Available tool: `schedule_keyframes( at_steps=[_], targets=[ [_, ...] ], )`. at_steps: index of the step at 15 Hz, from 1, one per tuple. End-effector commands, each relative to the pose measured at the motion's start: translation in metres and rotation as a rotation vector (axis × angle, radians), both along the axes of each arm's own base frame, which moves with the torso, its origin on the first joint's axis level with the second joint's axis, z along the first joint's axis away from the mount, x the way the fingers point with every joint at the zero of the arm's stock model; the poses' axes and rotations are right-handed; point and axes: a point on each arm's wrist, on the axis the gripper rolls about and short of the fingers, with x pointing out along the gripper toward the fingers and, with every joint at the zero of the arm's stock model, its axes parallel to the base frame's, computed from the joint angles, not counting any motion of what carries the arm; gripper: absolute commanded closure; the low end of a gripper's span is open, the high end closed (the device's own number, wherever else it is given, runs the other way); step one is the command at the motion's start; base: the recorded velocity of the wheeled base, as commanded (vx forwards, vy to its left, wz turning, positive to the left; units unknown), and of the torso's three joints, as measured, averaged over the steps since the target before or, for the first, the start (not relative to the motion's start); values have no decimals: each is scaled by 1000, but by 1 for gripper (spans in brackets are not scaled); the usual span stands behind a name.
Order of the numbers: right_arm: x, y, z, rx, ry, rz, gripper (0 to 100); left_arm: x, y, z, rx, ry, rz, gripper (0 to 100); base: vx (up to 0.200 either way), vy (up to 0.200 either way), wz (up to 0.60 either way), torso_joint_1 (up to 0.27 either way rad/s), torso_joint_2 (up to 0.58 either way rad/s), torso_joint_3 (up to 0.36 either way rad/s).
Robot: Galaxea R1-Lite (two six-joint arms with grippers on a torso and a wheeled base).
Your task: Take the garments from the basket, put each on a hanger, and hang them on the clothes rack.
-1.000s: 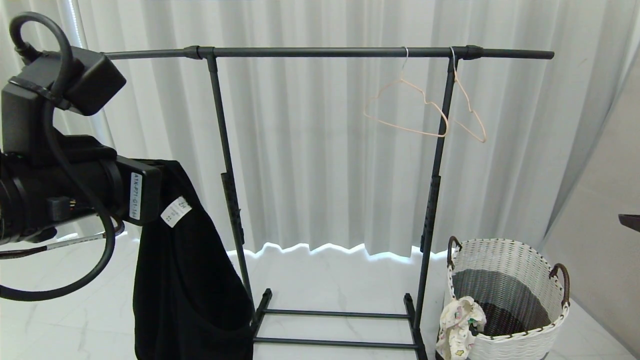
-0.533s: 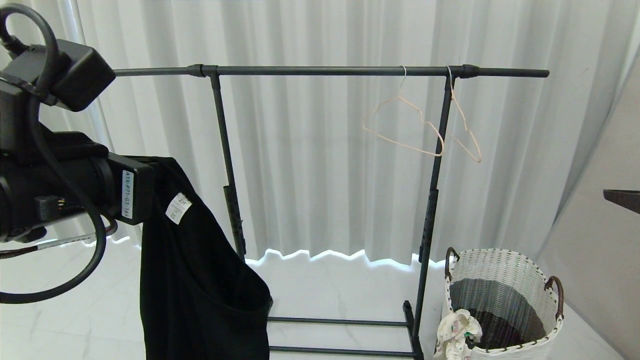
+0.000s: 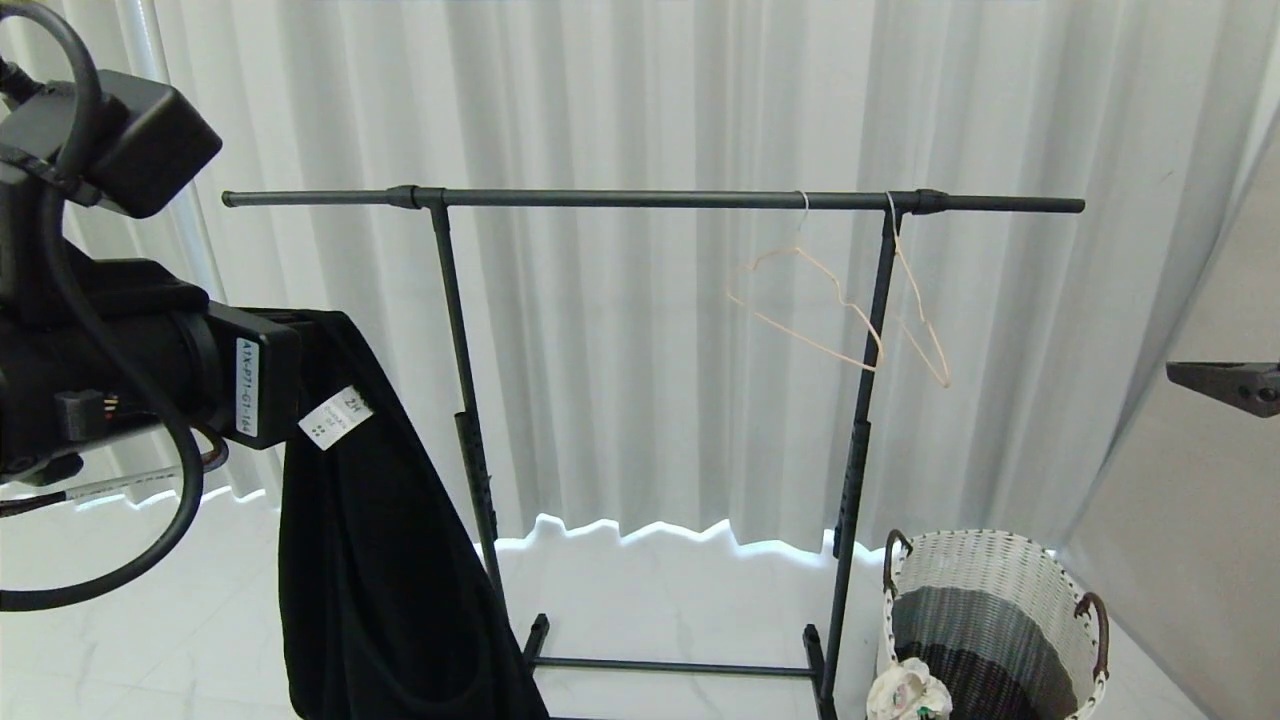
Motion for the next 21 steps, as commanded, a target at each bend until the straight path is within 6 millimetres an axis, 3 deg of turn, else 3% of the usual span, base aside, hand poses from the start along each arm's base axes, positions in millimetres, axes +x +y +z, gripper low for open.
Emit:
schedule_keyframes(
  at_steps=[1, 7, 21],
  targets=[
    [2, 1, -2, -1, 8, 6, 0, 0, 0, 0, 1, 1, 1, 100, 0, 0, 0, 212, -486, -271],
    [13, 5, -2, -1, -27, 28, 0, 0, 0, 0, -3, 0, 2, 100, 0, 0, 0, 94, -218, -124],
    [36, 9, -18, -6, 54, 35, 0, 1, -1, -2, 1, 6, 1, 100, 200, 0, 0, 6, -2, 1]
  ],
)
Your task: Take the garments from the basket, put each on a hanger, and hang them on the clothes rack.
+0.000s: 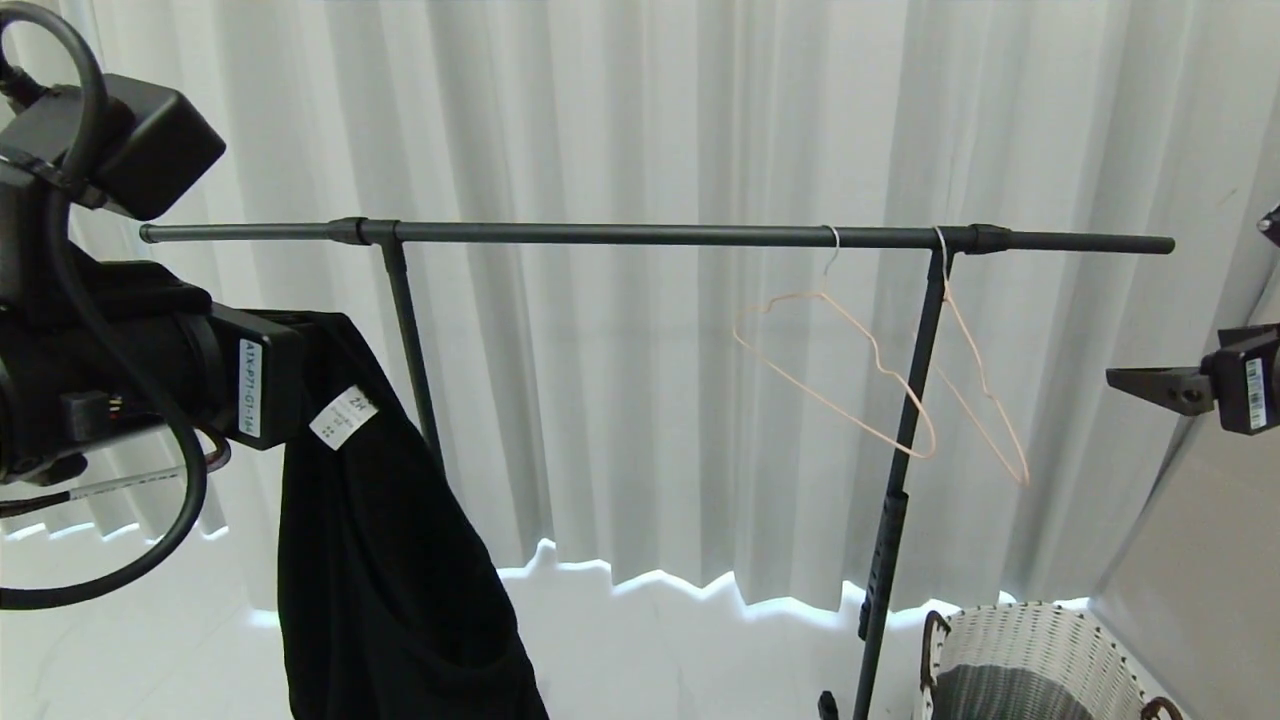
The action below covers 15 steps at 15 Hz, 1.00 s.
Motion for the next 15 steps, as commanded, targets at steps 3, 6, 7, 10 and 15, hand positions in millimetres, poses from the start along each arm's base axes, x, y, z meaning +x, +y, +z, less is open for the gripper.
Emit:
schedule_keyframes(
  at_steps=[3, 6, 7, 10, 15],
  targets=[
    [11, 1, -8, -7, 39, -8, 0, 1, -1, -2, 4, 7, -2, 100, 67, 0, 0, 4, -1, -1],
    [22, 5, -16, -8, 76, 3, 0, 0, -3, -2, 2, 7, -12, 100, 0, 0, 0, 0, 0, 0],
    [28, 7, -19, -9, 90, 9, 0, 0, -3, -2, 2, 7, -12, 100, 0, 0, 0, 0, 0, 0],
    [51, 24, -22, 27, 119, 44, 0, 0, -3, -2, -1, 8, -11, 100, 0, 0, 0, 0, 0, 0],
    [113, 55, -45, 46, 189, -111, 0, -1, -2, -6, -2, 22, -7, 100, 0, 0, 0, 0, 0, 0]
  ],
)
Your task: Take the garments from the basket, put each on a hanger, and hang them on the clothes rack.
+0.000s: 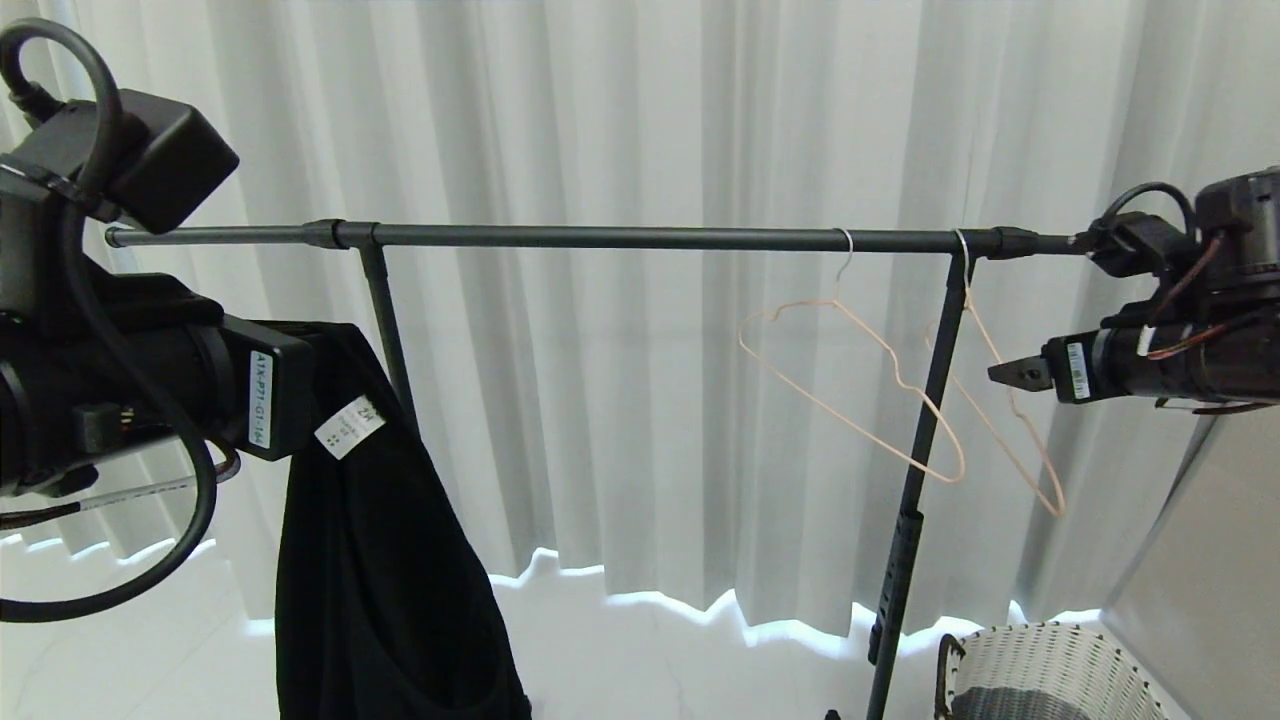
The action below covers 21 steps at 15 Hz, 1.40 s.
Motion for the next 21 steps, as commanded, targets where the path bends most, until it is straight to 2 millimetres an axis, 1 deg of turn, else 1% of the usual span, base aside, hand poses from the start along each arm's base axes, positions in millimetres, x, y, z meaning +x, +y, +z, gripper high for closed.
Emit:
schedule_keyframes(
  at_steps=[1, 4, 7, 9, 13, 16, 19, 20, 21],
  targets=[
    [40, 13, -25, -37, 65, -51, 0, -1, 0, -3, 5, 8, 0, 100, 0, 0, 0, 0, 0, 0],
    [60, 18, -41, -85, 102, -96, 0, 1, -1, -4, 8, 14, -1, 100, 0, 0, 0, 0, 0, 0],
    [69, 19, -58, -140, 137, -157, 0, 0, 0, -9, 12, 28, 0, 100, 0, 0, 0, 0, 0, 0],
    [73, 19, -65, -160, 151, -178, 0, -2, 1, -13, 16, 38, 0, 100, 0, 0, 0, 0, 0, 0],
    [75, 21, -68, -173, 157, -188, 0, -3, 1, -13, 13, 40, 3, 100, 0, 0, 0, 0, 0, 0],
    [76, 23, -62, -166, 135, -186, 0, -2, 1, -13, 14, 41, 1, 100, 0, 0, 0, 0, 0, 0],
    [75, 24, -60, -171, 149, -182, 0, -3, 1, -13, 13, 40, 1, 100, 0, 0, 0, 0, 0, 0],
    [75, 24, -59, -171, 148, -181, 100, -3, 1, -13, 13, 38, 1, 100, 0, 0, 0, 0, 0, 0],
    [75, 25, -59, -171, 147, -179, 100, -4, 2, -12, 11, 34, 3, 100, 0, 0, 0, 0, 0, 0]
  ],
)
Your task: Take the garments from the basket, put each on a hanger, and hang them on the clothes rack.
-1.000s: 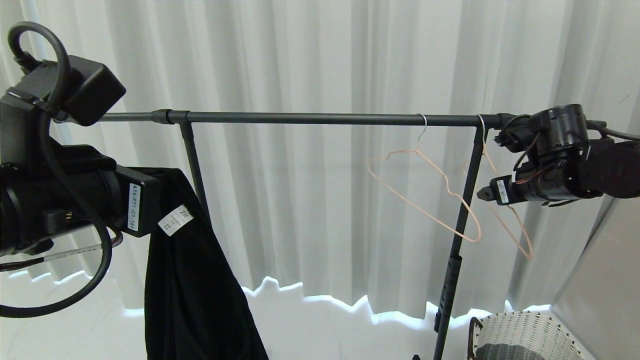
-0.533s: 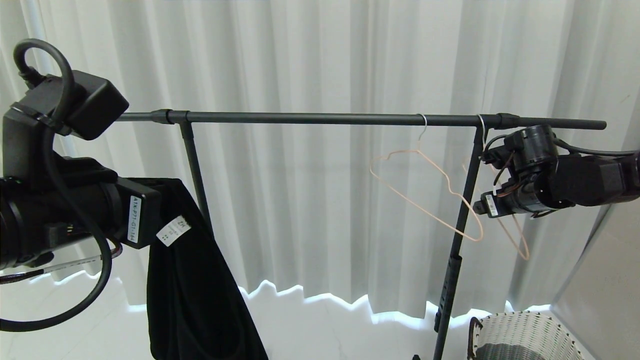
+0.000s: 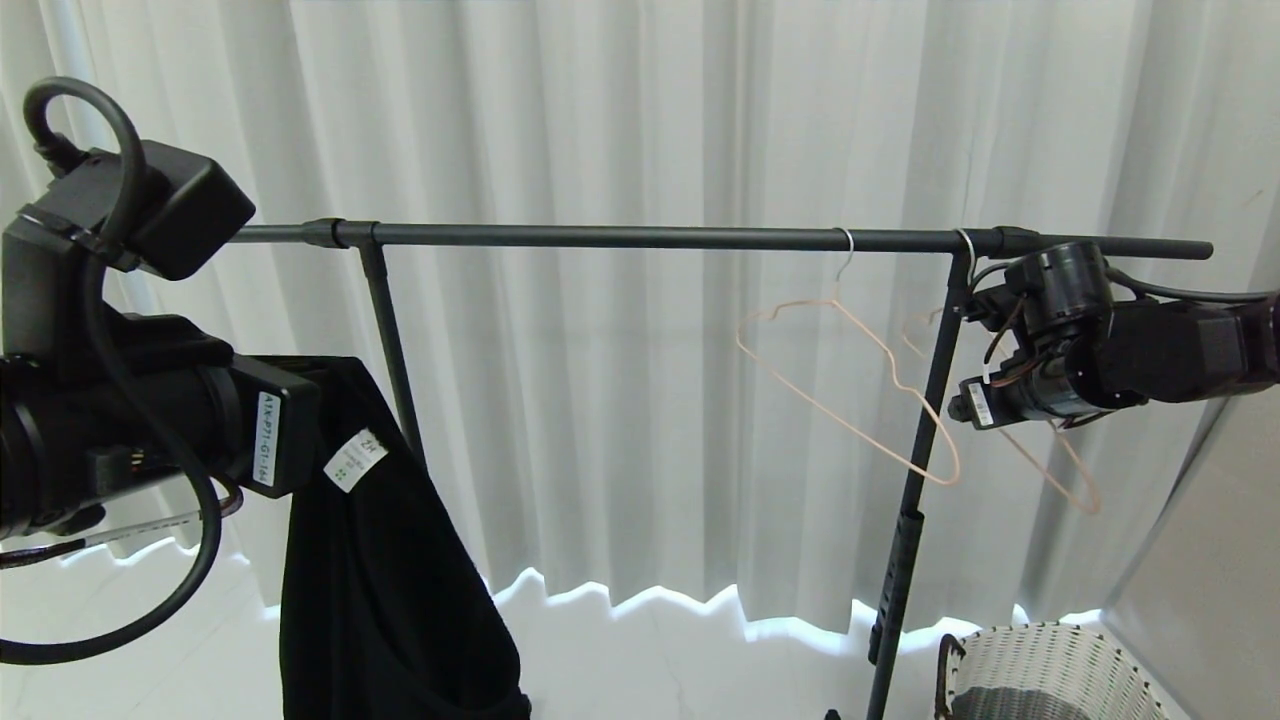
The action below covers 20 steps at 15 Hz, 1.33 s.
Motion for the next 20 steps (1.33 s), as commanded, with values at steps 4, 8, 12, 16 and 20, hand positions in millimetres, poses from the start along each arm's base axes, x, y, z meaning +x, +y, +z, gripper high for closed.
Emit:
schedule_keyframes(
  at_steps=[4, 8, 12, 16, 20],
  targets=[
    [-1, 2, 2, 1, -6, 5, 100, -1, 1, 1, -2, -5, 2, 100, 0, 0, 0, 0, 0, 0],
    [-2, 1, 3, 2, -9, 5, 100, -1, 1, 1, -1, -4, 0, 100, 0, 0, 0, 0, 0, 0],
    [-5, 0, 11, 8, -33, 5, 100, -1, 1, 2, -3, -7, 2, 100, 0, 0, 0, 0, 0, 0],
    [-13, -1, 26, 19, -74, 7, 100, -1, 1, 2, -2, -8, -1, 100, 0, 0, 0, 0, 0, 0],
    [-19, 0, 35, 25, -100, 13, 100, 0, 0, 4, -16, -34, 1, 100, 0, 0, 0, 0, 0, 0]
  ],
)
